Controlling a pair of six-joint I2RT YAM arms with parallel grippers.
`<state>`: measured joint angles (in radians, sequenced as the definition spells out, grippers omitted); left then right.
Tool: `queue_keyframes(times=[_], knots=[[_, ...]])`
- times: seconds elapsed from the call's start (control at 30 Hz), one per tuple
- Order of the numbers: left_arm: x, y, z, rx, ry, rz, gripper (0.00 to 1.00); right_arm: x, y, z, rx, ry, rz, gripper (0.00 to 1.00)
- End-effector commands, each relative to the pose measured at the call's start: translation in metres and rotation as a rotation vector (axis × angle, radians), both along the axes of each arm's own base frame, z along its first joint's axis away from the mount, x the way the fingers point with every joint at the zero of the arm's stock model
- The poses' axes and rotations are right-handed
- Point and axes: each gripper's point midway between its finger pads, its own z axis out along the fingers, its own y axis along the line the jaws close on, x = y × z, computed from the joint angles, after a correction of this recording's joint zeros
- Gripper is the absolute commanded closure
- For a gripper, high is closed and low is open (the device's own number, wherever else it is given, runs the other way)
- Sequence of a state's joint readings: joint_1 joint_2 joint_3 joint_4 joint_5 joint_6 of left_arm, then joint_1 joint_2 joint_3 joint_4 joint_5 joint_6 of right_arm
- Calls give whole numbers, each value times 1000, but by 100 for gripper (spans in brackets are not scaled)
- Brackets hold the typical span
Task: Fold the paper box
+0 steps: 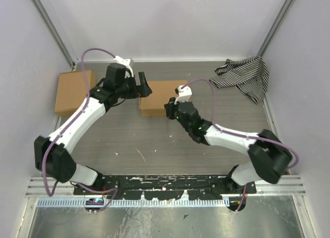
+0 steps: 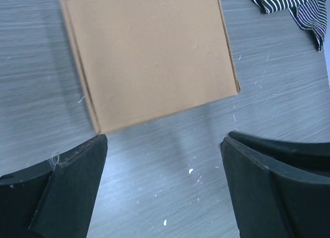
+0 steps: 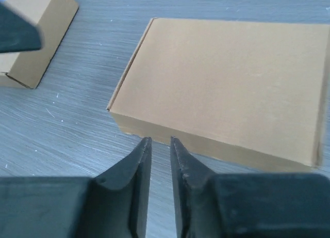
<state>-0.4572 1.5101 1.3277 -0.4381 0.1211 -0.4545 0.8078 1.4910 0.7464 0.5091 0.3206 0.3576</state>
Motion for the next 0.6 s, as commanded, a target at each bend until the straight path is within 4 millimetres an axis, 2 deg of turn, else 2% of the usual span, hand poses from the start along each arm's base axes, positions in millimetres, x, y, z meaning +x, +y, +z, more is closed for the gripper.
queue_keyframes(times=[0.0,0.03,0.1,0.13,0.2,0.27,0.3,0.43,0.57], knots=[[-27,35,-11,50,12,124,2,-17,-48,17,-170,33,-84,63],[-33,43,-14,60,12,148,2,-20,-58,19,-194,42,-110,52],[-44,57,-23,86,19,192,2,-26,-77,25,-231,60,-162,35],[-50,64,-19,87,6,215,2,-29,-85,26,-248,72,-182,28],[-61,75,-25,118,31,237,2,-34,-97,28,-269,89,-217,16],[-69,80,-29,132,45,241,2,-40,-102,30,-265,94,-218,10],[-72,81,-30,135,49,239,2,-42,-105,31,-257,93,-222,3],[-83,85,-33,140,57,231,2,-49,-107,38,-223,76,-200,0],[-91,91,-33,151,54,231,2,-45,-116,44,-229,93,-263,0]])
